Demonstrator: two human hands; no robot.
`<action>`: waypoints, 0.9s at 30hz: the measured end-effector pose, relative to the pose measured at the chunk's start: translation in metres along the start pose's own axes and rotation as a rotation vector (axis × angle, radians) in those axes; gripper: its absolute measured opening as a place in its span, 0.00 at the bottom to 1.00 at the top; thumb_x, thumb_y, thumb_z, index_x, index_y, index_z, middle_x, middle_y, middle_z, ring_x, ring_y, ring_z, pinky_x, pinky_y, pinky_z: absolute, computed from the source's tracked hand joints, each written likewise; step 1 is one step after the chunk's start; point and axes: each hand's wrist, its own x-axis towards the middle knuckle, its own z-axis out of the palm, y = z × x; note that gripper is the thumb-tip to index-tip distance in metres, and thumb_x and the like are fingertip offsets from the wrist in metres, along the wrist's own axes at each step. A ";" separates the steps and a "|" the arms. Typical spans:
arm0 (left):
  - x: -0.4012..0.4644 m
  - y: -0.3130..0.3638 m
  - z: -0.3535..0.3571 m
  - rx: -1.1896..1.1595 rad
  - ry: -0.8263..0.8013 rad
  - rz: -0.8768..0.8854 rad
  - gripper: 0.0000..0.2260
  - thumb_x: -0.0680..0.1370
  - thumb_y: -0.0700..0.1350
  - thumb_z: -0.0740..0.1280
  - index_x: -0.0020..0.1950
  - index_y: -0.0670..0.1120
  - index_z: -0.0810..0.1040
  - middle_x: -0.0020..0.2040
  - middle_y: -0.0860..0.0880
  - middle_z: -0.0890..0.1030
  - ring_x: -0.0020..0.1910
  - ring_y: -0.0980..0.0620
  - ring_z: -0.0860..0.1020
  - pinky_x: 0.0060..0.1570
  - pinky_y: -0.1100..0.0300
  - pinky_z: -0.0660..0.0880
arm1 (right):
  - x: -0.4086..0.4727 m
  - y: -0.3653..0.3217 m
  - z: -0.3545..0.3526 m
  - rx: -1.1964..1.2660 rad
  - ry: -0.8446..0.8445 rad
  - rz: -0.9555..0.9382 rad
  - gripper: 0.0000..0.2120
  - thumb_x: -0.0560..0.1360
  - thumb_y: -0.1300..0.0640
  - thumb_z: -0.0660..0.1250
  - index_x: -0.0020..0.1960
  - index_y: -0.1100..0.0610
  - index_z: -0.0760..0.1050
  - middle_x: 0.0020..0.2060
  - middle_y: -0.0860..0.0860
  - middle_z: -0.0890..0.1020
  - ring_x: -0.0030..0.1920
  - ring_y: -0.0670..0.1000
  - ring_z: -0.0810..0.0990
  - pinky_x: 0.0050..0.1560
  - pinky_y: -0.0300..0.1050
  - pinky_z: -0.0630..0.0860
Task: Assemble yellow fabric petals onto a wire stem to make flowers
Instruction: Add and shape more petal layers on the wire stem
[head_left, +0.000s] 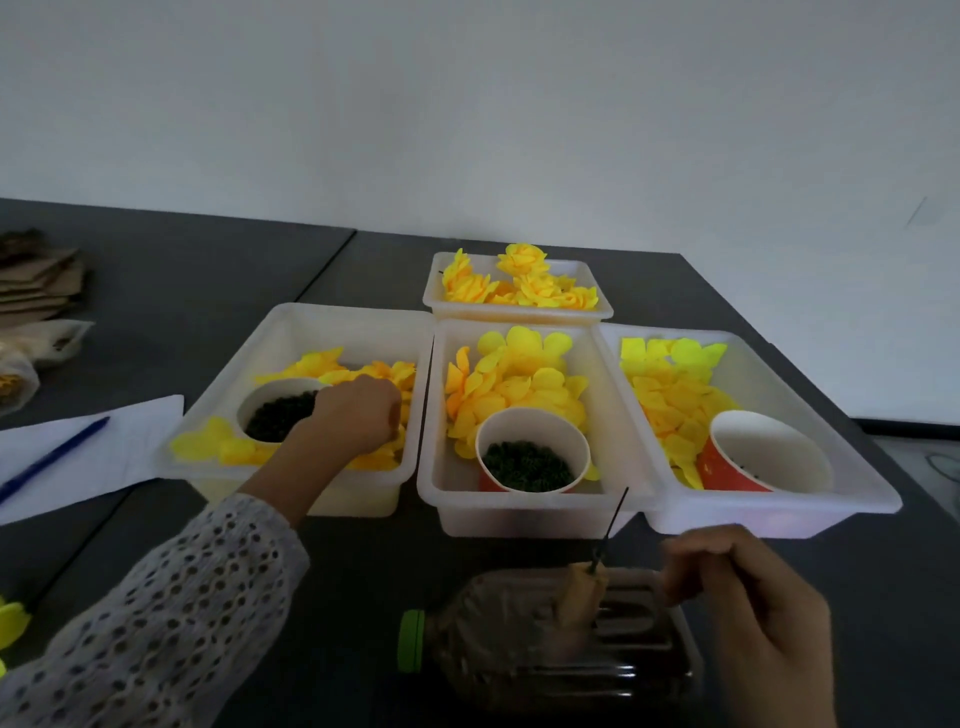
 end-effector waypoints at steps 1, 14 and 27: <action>-0.002 -0.002 -0.004 -0.006 -0.015 0.017 0.09 0.80 0.49 0.62 0.56 0.48 0.79 0.55 0.47 0.78 0.53 0.48 0.76 0.44 0.56 0.70 | -0.004 0.002 -0.003 -0.019 0.001 0.008 0.25 0.74 0.78 0.57 0.39 0.49 0.79 0.30 0.49 0.81 0.32 0.47 0.80 0.35 0.35 0.76; -0.011 -0.011 -0.013 0.192 -0.335 0.128 0.16 0.79 0.44 0.66 0.66 0.51 0.74 0.60 0.49 0.75 0.56 0.50 0.75 0.57 0.56 0.73 | -0.030 -0.009 -0.012 -0.121 0.072 -0.015 0.23 0.74 0.75 0.64 0.36 0.47 0.78 0.27 0.48 0.80 0.29 0.47 0.80 0.34 0.42 0.76; -0.037 -0.020 -0.054 -0.472 0.229 0.326 0.09 0.80 0.46 0.65 0.39 0.51 0.77 0.39 0.53 0.80 0.41 0.56 0.79 0.44 0.62 0.73 | -0.034 -0.005 -0.010 0.014 0.059 0.044 0.26 0.73 0.81 0.56 0.39 0.52 0.80 0.28 0.52 0.80 0.29 0.50 0.80 0.33 0.43 0.77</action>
